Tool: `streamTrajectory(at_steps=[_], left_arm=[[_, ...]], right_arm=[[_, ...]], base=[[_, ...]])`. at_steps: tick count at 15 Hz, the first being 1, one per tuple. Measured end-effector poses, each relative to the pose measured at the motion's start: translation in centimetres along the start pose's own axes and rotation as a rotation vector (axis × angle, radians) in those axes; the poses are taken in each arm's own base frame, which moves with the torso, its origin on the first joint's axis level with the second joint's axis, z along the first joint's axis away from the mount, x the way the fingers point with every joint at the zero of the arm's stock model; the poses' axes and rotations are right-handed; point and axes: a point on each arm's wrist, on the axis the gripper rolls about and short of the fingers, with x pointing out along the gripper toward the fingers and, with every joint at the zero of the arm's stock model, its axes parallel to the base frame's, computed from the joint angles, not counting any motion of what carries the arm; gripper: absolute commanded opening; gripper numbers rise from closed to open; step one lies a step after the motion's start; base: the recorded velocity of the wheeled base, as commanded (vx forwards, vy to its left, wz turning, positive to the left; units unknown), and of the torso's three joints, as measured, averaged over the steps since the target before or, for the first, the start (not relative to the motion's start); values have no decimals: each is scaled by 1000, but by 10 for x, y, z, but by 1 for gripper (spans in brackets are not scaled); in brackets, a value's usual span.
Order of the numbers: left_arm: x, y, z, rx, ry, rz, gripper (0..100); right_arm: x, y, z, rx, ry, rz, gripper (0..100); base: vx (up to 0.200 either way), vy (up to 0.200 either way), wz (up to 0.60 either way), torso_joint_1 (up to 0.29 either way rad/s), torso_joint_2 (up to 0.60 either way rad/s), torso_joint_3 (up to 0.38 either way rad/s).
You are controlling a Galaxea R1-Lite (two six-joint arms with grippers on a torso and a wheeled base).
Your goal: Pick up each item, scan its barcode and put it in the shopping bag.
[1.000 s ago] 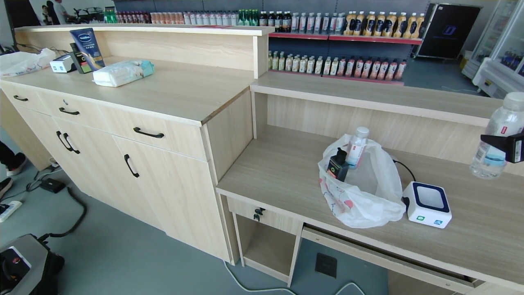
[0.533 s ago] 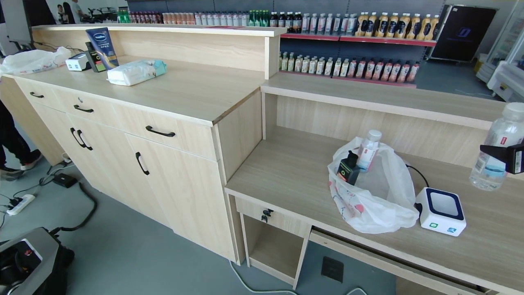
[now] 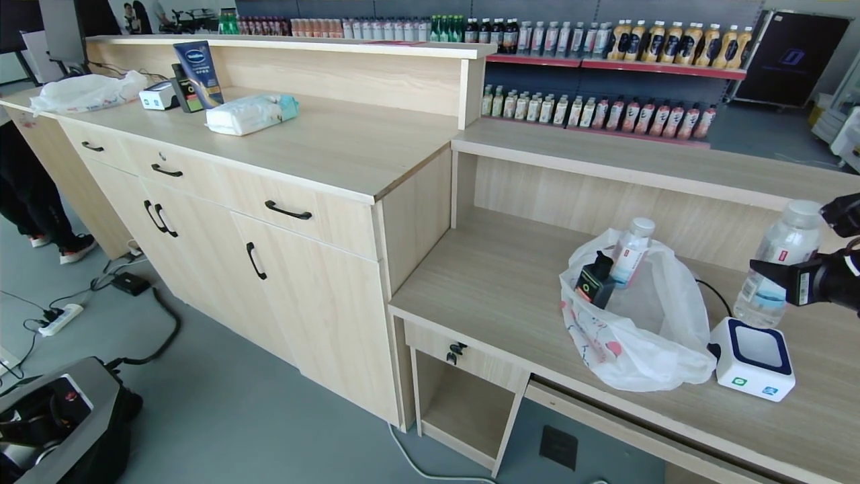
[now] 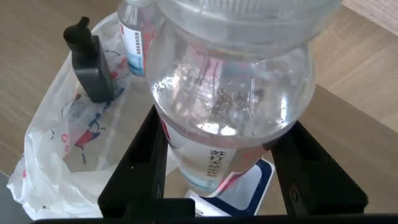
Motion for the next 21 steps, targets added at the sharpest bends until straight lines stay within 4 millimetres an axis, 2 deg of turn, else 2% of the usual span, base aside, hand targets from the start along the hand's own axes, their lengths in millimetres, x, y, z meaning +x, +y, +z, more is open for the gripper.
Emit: streamTrajectory(at_steps=[3, 7, 13, 21], left_arm=[[0, 0, 0, 0, 0, 0, 100], [0, 0, 0, 0, 0, 1, 100], [0, 0, 0, 0, 0, 1, 100], [0, 0, 0, 0, 0, 1, 100]], right_arm=[[16, 6, -15, 59, -63, 81, 0], [32, 19, -29, 130, -43, 145, 0], [54, 29, -44, 115, -87, 192, 0], [79, 43, -73, 130, -58, 228, 0]], base=[[0, 0, 0, 0, 0, 0], [0, 0, 0, 0, 0, 0], [0, 0, 0, 0, 0, 0], [0, 0, 0, 0, 0, 0]])
